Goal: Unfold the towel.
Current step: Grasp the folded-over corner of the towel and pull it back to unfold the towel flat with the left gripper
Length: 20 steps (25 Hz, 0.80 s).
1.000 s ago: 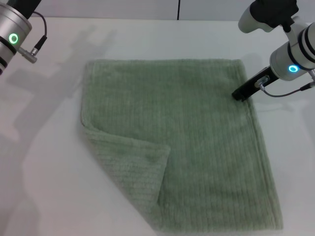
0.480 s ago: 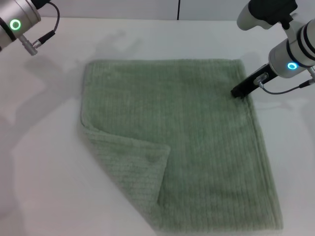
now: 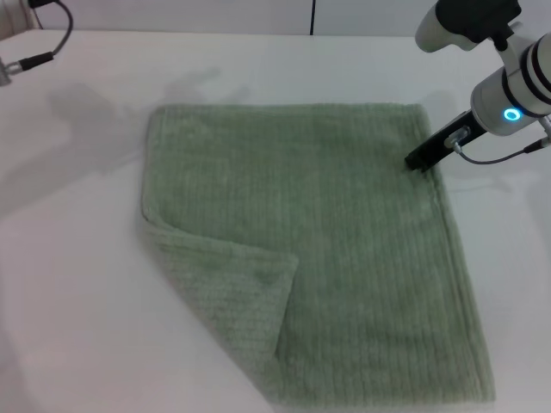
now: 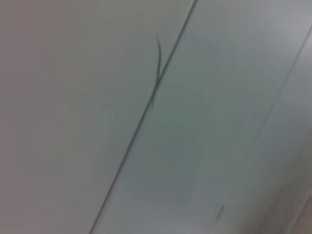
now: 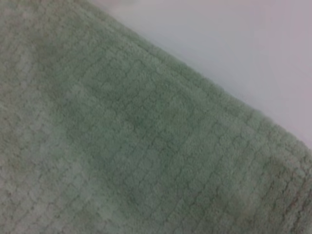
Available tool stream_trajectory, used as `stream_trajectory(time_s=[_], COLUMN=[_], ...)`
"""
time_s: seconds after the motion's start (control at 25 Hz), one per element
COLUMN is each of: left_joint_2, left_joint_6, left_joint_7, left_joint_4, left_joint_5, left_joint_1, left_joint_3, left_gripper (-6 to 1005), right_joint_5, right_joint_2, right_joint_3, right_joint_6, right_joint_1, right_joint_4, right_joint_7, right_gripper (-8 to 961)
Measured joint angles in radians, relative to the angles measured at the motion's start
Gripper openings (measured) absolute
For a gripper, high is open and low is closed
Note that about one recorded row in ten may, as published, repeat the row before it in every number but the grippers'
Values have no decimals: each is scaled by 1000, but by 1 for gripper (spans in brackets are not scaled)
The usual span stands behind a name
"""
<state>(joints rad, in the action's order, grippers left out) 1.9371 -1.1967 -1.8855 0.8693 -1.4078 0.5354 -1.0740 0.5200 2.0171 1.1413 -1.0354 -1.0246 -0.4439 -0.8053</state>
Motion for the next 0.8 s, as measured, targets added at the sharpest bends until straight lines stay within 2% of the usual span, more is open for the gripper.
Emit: stream_trajectory(time_s=[0.12, 0.2, 0.24, 0.36, 0.8], left_joint_2=[0, 0, 0, 6, 23], left_joint_6=[-69, -82, -102, -150, -270], left_joint_7=[-37, -49, -78, -91, -83], left_joint_4=[10, 17, 38, 72, 91], left_joint_5=[-98, -128, -199, -291, -425], left_joint_1=[18, 23, 30, 40, 63], left_joint_3=[60, 68, 74, 74, 63], left_gripper=[810, 810, 810, 809, 809], right_joint_5=[0, -1, -1, -1, -2], right_joint_2=[0, 0, 0, 0, 0], right_joint_3=[1, 1, 1, 1, 1], right_joint_6=[0, 0, 0, 0, 0], right_joint_1=[0, 0, 0, -1, -2], right_joint_4=[0, 1, 1, 1, 0], right_joint_7=[0, 0, 0, 0, 0], right_gripper=[1, 1, 1, 1, 1])
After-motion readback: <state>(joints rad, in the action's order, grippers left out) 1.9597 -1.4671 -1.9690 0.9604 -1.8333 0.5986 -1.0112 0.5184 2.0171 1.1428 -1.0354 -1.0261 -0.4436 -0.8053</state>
